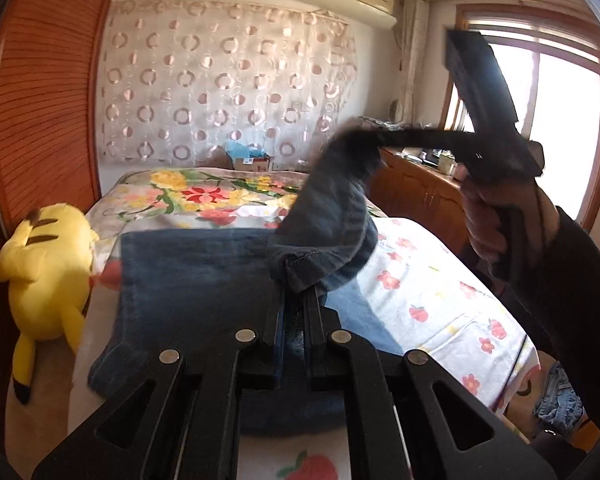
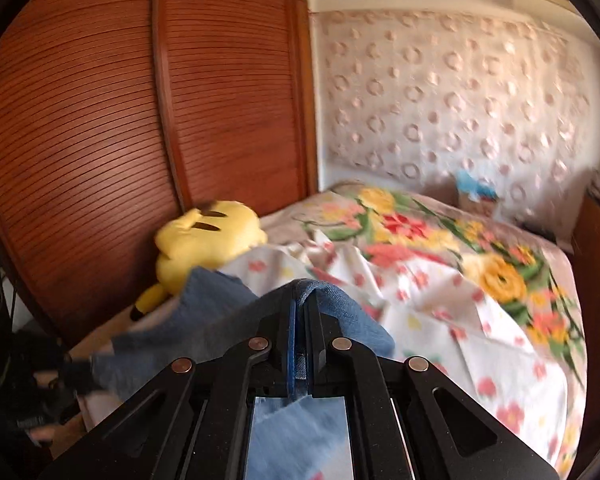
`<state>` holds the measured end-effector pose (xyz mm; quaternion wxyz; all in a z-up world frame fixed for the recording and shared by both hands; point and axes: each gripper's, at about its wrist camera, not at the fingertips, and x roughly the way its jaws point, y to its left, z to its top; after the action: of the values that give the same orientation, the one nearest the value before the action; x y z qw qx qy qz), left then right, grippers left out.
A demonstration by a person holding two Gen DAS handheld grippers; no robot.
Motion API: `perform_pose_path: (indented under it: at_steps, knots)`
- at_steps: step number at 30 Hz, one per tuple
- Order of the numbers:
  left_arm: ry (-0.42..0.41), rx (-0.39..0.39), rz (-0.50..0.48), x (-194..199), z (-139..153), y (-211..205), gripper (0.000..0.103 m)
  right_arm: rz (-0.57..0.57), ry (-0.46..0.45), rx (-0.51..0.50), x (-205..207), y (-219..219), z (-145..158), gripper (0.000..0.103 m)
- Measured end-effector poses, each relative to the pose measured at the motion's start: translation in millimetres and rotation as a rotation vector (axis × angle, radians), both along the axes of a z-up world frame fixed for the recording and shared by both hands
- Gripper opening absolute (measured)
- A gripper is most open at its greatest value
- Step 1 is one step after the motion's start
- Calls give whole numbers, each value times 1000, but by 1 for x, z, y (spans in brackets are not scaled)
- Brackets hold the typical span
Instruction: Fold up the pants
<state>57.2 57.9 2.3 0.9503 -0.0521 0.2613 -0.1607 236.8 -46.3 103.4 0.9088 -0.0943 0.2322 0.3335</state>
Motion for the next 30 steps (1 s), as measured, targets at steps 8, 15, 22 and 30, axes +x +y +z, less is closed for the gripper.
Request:
perform_pose_path:
  at_steps: [8,15,22,30]
  knots:
    - [60,-4,65,-3,-28,29,9,109,79,-95,52,71,-28,3]
    - [146,-15,104,-1,-63,50,9,124,178,-119,109,110,-54,3]
    - [162,-11,112,-8,-66,53,10,107,213,-106,114,123,-54,13]
    - [140,3,140,-15,-59,60,18,112,150,-7,101,88,-36,45]
